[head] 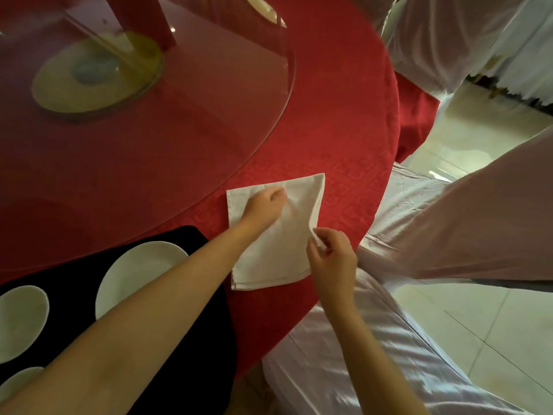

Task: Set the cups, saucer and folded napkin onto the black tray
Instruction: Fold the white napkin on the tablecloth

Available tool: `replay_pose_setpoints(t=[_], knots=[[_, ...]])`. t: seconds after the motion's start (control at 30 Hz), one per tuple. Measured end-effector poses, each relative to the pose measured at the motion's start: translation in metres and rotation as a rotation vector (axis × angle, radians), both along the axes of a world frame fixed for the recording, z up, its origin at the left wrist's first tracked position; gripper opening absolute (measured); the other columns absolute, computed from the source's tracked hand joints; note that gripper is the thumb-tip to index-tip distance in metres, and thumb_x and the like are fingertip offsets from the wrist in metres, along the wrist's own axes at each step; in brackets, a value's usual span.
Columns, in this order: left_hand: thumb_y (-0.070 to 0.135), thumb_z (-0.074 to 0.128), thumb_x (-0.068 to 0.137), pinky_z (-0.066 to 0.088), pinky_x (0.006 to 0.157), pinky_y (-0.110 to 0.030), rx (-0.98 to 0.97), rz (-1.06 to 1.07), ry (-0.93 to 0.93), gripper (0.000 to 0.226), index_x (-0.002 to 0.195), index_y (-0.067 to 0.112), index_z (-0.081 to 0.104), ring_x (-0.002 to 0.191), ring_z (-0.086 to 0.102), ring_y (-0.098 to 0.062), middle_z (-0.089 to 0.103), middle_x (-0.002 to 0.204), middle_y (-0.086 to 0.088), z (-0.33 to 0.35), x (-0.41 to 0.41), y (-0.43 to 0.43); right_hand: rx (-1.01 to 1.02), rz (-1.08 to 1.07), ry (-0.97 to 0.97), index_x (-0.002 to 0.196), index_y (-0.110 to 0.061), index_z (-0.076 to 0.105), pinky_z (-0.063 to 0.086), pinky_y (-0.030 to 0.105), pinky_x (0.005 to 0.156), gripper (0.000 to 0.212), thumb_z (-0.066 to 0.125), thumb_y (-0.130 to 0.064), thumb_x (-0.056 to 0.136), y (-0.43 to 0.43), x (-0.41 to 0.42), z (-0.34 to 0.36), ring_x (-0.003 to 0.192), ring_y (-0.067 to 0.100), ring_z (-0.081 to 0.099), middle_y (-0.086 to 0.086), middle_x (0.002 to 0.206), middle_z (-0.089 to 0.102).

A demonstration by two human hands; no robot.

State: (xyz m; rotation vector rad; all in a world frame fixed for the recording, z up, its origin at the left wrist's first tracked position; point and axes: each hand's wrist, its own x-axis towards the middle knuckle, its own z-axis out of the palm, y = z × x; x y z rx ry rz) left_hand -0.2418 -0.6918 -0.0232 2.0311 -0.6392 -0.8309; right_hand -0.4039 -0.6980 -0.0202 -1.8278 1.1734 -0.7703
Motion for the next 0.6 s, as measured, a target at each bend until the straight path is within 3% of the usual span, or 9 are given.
replay_pose_setpoints(t=[0.07, 0.13, 0.23, 0.3, 0.43, 0.53, 0.6], knots=[[0.033, 0.048, 0.092, 0.05, 0.06, -0.028, -0.075, 0.158, 0.329, 0.024, 0.084, 0.014, 0.058, 0.069, 0.057, -0.02, 0.06, 0.077, -0.005, 0.014, 0.011, -0.012, -0.102, 0.067, -0.009, 0.093, -0.004, 0.069, 0.05, 0.037, 0.071, 0.02, 0.066, 0.002, 0.074, 0.014, 0.007, 0.001, 0.082, 0.026, 0.06, 0.01, 0.088, 0.068], [0.041, 0.052, 0.089, 0.056, 0.055, -0.031, -0.065, 0.203, 0.448, 0.033, 0.09, 0.009, 0.058, 0.065, 0.062, -0.019, 0.063, 0.077, -0.006, 0.023, 0.023, -0.019, -0.2, 0.112, 0.002, 0.092, -0.006, 0.071, 0.05, 0.039, 0.069, 0.024, 0.068, 0.003, 0.071, 0.026, 0.012, 0.0, 0.08, 0.028, 0.06, 0.009, 0.086, 0.069], [0.047, 0.058, 0.084, 0.056, 0.061, -0.03, 0.016, 0.116, 0.357, 0.041, 0.094, 0.007, 0.063, 0.07, 0.064, -0.019, 0.065, 0.078, -0.005, 0.029, 0.033, -0.025, -0.29, 0.162, -0.003, 0.092, -0.009, 0.073, 0.051, 0.039, 0.067, 0.025, 0.069, 0.002, 0.07, 0.04, 0.019, -0.003, 0.077, 0.027, 0.061, 0.006, 0.083, 0.07], [0.042, 0.062, 0.083, 0.053, 0.068, -0.03, 0.038, 0.091, 0.282, 0.034, 0.088, 0.009, 0.064, 0.073, 0.062, -0.019, 0.064, 0.079, -0.004, 0.031, 0.039, -0.028, -0.319, 0.2, -0.008, 0.093, -0.01, 0.072, 0.051, 0.04, 0.066, 0.024, 0.069, -0.001, 0.072, 0.048, 0.023, -0.005, 0.077, 0.026, 0.061, 0.004, 0.084, 0.071], [0.028, 0.063, 0.083, 0.052, 0.054, -0.026, 0.009, 0.172, 0.241, 0.023, 0.093, 0.007, 0.064, 0.069, 0.062, -0.015, 0.063, 0.075, -0.002, 0.036, 0.054, -0.025, -0.318, 0.234, -0.013, 0.095, -0.009, 0.072, 0.052, 0.04, 0.067, 0.021, 0.069, -0.004, 0.075, 0.061, 0.029, -0.007, 0.079, 0.024, 0.062, 0.004, 0.087, 0.071], [0.011, 0.057, 0.083, 0.053, 0.041, -0.022, 0.055, 0.203, 0.219, 0.008, 0.077, 0.008, 0.061, 0.061, 0.059, -0.012, 0.06, 0.07, -0.002, 0.034, 0.061, -0.008, -0.298, 0.252, -0.01, 0.095, -0.009, 0.072, 0.052, 0.038, 0.069, 0.018, 0.069, -0.006, 0.077, 0.068, 0.032, -0.012, 0.081, 0.022, 0.062, 0.003, 0.088, 0.071], [-0.003, 0.051, 0.082, 0.05, 0.036, -0.019, 0.077, 0.188, 0.213, 0.019, 0.069, 0.008, 0.058, 0.052, 0.059, -0.011, 0.057, 0.068, -0.005, 0.03, 0.067, 0.003, -0.306, 0.268, 0.015, 0.094, -0.01, 0.072, 0.051, 0.036, 0.07, 0.017, 0.07, -0.006, 0.077, 0.072, 0.032, -0.018, 0.081, 0.021, 0.061, 0.001, 0.088, 0.072]])
